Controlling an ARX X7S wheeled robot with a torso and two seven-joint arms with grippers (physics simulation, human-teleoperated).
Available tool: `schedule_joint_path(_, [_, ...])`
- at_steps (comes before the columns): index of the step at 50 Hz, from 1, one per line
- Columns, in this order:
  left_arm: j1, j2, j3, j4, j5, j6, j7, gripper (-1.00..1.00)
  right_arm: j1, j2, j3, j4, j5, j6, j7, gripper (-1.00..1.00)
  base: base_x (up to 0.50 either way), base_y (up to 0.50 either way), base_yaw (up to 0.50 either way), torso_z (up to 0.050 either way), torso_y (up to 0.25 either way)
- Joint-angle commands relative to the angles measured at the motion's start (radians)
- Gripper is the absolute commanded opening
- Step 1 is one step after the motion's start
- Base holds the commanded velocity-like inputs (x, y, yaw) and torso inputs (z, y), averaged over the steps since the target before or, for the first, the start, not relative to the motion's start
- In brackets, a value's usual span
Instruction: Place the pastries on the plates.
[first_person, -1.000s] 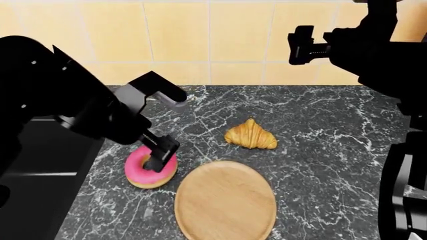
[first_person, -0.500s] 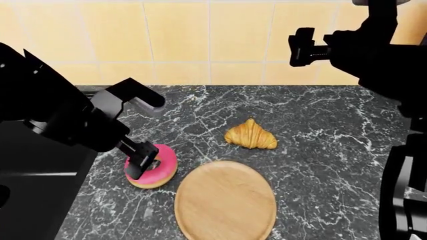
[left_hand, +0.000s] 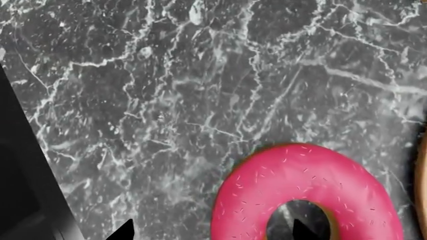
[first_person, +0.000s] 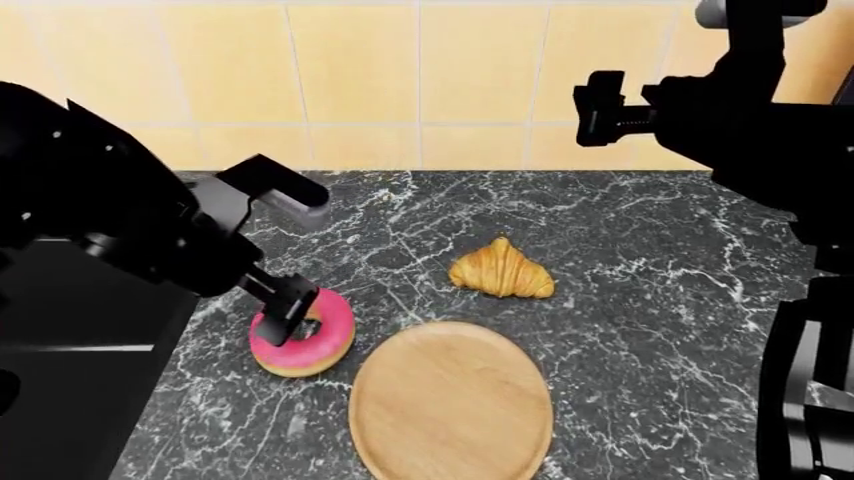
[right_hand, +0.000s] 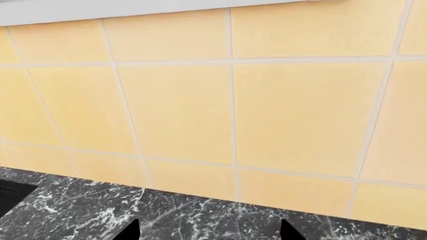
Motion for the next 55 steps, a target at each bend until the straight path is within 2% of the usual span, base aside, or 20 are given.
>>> schedule_joint_path(1, [0.012,0.032,0.044,-0.046,0.048,0.034,0.050,1.00,-0.004,0.006,0.006,-0.020,0.009,0.021,0.008,1.00,0.00,0.00,0.00,0.000,0.000])
schedule_joint_path(26, [0.077,0.076,0.132,-0.070,0.090,0.044,0.112,1.00,-0.005,0.005,-0.002,-0.006,0.013,0.001,0.009,1.00,0.00,0.00,0.00,0.000,0.000])
schedule_joint_path(27, [0.075,0.082,0.126,-0.085,0.091,0.045,0.093,-1.00,-0.005,0.006,-0.003,-0.005,0.012,0.003,0.010,1.00,0.00,0.00,0.00,0.000,0.000])
schedule_joint_path(43, [0.033,0.019,0.093,-0.007,0.046,0.024,0.025,-1.00,0.002,0.013,0.012,-0.033,0.025,0.011,0.018,1.00,0.00,0.00,0.00,0.000,0.000])
schedule_joint_path(51, [-0.029,-0.003,0.065,0.011,0.026,0.016,0.019,-1.00,0.036,0.015,0.007,-0.023,0.024,0.013,0.019,1.00,0.00,0.00,0.00,0.000,0.000])
schedule_joint_path(53, [-0.056,-0.015,0.070,0.024,0.042,0.025,0.054,-1.00,0.044,0.016,0.005,-0.026,0.023,0.013,0.021,1.00,0.00,0.00,0.00,0.000,0.000])
schedule_joint_path(55, [-0.058,-0.014,0.052,0.039,0.016,0.019,0.031,-1.00,0.044,0.016,0.005,-0.030,0.024,0.016,0.023,1.00,0.00,0.00,0.00,0.000,0.000])
